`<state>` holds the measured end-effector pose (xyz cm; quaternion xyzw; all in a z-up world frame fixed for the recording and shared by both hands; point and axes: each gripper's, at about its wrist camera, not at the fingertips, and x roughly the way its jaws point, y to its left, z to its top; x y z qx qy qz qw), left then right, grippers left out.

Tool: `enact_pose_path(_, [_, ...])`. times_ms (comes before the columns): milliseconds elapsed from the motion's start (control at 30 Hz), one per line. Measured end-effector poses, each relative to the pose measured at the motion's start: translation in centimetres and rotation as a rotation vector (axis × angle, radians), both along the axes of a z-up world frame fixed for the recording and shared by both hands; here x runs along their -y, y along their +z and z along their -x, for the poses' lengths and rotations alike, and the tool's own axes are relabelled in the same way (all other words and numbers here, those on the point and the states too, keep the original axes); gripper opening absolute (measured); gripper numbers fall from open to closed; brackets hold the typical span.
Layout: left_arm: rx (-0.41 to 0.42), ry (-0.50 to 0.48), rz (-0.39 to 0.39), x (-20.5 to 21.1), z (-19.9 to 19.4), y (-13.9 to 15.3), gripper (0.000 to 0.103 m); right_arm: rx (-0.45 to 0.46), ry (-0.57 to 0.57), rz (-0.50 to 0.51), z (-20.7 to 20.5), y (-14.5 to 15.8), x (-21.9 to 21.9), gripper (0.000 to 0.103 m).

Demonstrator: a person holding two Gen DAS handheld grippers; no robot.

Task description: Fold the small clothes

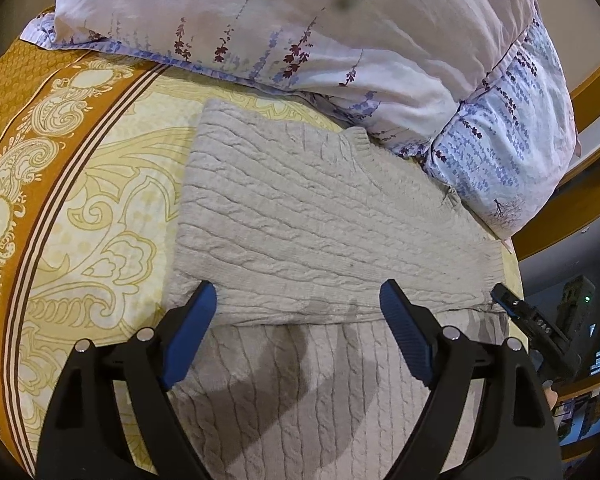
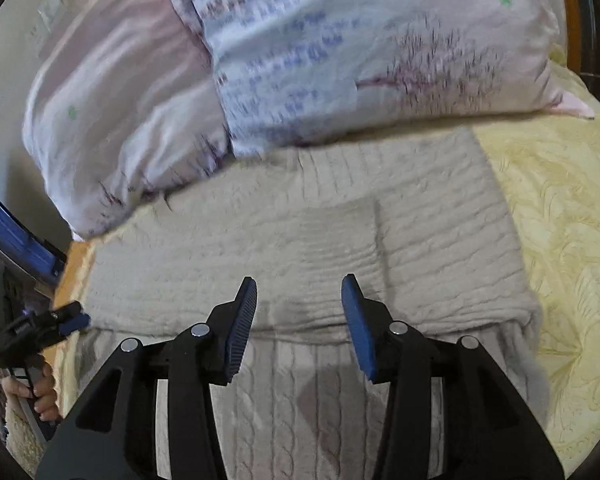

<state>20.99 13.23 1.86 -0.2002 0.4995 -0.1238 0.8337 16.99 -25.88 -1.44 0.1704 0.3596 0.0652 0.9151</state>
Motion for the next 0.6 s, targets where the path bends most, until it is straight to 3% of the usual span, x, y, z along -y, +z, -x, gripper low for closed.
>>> enact_pose_path(133, [0.008, -0.006, -0.014, 0.3, 0.4, 0.2, 0.084, -0.021, 0.017, -0.038, 0.0, -0.6, 0.5, 0.053])
enact_pose_path(267, [0.05, -0.051, -0.014, 0.4, 2.6, 1.4, 0.084, 0.004, 0.053, -0.098, 2.2, 0.1, 1.4, 0.066])
enact_pose_path(433, [0.117, -0.09, -0.068, -0.6, 7.4, 2.6, 0.085, 0.041, 0.082, -0.163, 7.0, -0.2, 4.1, 0.066])
enact_pose_path(600, [0.122, -0.091, -0.106, -1.9, 12.0, 2.1, 0.085, 0.048, 0.019, -0.19, 11.8, -1.3, 7.9, 0.066])
